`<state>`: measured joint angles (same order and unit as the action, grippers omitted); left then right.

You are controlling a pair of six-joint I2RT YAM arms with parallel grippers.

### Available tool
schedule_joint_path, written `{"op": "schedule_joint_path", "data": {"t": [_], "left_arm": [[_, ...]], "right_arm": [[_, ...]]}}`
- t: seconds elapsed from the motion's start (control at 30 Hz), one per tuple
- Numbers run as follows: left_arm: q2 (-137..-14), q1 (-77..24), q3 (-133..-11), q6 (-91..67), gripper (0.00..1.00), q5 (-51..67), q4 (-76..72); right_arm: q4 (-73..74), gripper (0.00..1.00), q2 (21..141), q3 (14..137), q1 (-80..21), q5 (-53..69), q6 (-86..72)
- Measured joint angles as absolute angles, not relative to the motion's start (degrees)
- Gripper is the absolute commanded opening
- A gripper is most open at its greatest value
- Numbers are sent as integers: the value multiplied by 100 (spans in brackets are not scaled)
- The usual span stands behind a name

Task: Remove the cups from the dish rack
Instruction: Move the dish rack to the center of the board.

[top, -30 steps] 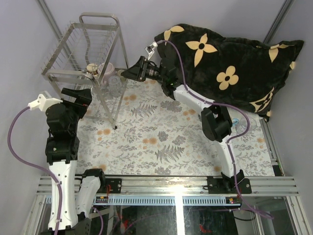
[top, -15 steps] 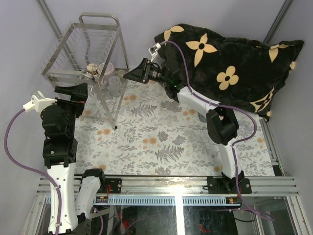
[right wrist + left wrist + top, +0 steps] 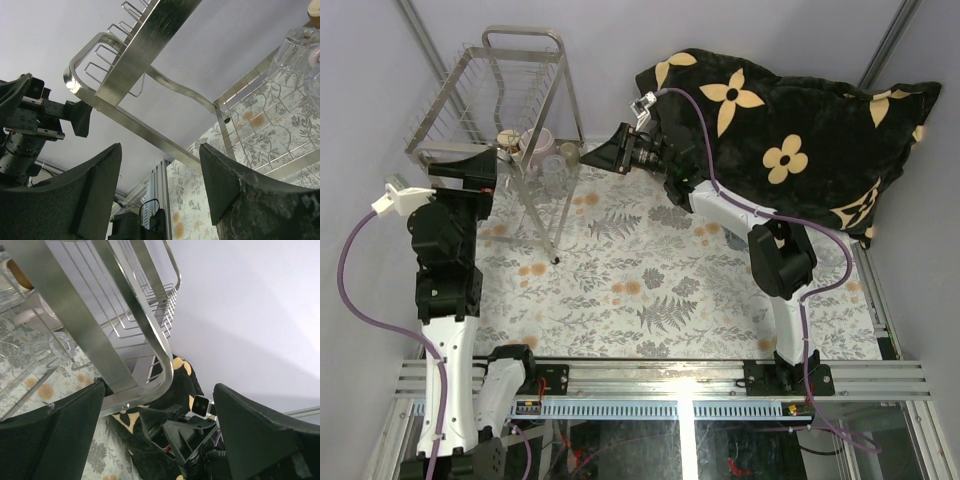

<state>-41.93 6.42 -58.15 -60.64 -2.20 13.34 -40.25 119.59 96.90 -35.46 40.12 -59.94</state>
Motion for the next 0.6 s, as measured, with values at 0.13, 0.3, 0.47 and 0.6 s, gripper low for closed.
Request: {"op": "schedule_joint_path", "data": {"t": [0.13,0.3,0.47,0.6], "left_arm": [[-4359,642,-5813,-6152,85,-198,1037],[-4558,642,-5811,-6233,80,-187,648],[-4803,642,-5774,-6322,79,-191,279],[-4976,635,-5763,-6383,72,-191,71]], "right_arm": [[-4032,70,11885,9581,-3514,4012,-5975],[-4097,70,11876,9550,-3496,4010,-5975],[-4110,70,11876,9472,-3485,4010,-5957],[-4110,70,11876,9428,-3479,4012,-5951]]}}
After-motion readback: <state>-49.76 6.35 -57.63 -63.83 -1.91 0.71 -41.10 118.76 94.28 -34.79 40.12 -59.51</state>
